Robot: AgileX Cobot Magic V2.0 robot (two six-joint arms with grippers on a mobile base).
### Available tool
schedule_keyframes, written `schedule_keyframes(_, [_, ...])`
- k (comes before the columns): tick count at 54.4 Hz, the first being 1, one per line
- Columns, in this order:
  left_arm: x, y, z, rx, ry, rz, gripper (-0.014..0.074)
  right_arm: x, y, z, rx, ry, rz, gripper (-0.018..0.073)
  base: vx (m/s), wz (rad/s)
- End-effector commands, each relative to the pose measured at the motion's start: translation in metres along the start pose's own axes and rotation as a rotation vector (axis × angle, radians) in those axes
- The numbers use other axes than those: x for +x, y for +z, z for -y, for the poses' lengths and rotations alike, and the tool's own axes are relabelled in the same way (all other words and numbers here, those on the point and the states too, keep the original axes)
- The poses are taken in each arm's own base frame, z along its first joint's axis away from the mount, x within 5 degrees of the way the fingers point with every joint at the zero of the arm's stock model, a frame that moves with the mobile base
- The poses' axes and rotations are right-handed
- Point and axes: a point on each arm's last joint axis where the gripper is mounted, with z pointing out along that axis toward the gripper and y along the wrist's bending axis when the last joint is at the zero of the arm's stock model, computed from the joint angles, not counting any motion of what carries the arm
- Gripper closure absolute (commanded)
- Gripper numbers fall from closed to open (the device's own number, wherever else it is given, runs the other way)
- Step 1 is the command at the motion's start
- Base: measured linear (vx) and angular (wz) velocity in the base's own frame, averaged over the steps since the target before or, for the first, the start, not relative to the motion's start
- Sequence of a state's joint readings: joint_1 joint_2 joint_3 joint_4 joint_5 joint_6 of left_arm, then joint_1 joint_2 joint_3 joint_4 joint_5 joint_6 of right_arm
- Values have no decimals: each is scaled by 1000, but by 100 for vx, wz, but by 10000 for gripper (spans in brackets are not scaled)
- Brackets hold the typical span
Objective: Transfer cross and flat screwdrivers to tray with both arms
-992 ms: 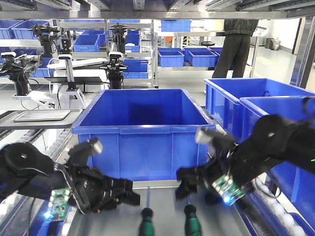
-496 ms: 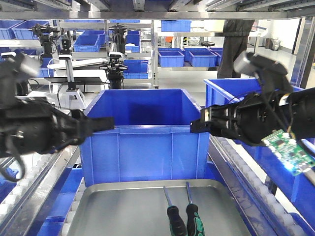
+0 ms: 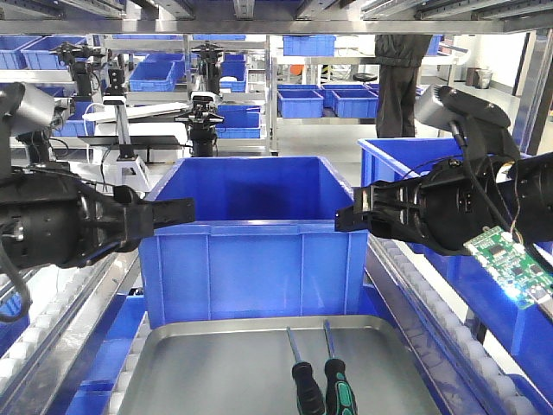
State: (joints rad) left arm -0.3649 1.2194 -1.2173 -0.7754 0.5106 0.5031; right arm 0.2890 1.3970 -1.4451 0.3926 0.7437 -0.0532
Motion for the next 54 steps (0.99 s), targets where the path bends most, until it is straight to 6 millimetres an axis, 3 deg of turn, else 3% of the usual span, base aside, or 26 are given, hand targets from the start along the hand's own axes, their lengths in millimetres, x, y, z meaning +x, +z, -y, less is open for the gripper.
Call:
schedule_keyframes(1, [-16, -27, 7, -53, 61, 127, 137, -16, -20, -8, -22, -14, 131, 12, 0, 0])
schedule_keyframes(6, [-3, -49, 2, -150, 58, 196, 223, -16, -20, -8, -22, -14, 131, 12, 0, 0])
schedule_keyframes(13, [36, -78, -13, -276, 86, 294, 381, -16, -20, -8, -22, -14, 131, 12, 0, 0])
schedule_keyframes(25, [131, -121, -37, -469, 193, 334, 605, -16, -20, -8, -22, -14, 131, 12, 0, 0])
schedule_keyframes(39, [217, -152, -48, -662, 287, 364, 602, -16, -20, -8, -22, -14, 131, 12, 0, 0])
schedule_keyframes(48, [254, -156, -52, -709, 296, 433, 602, -16, -20, -8, -22, -14, 131, 12, 0, 0])
schedule_keyframes(54, [260, -156, -52, -703, 280, 405, 602, -16, -20, -8, -22, -14, 131, 12, 0, 0])
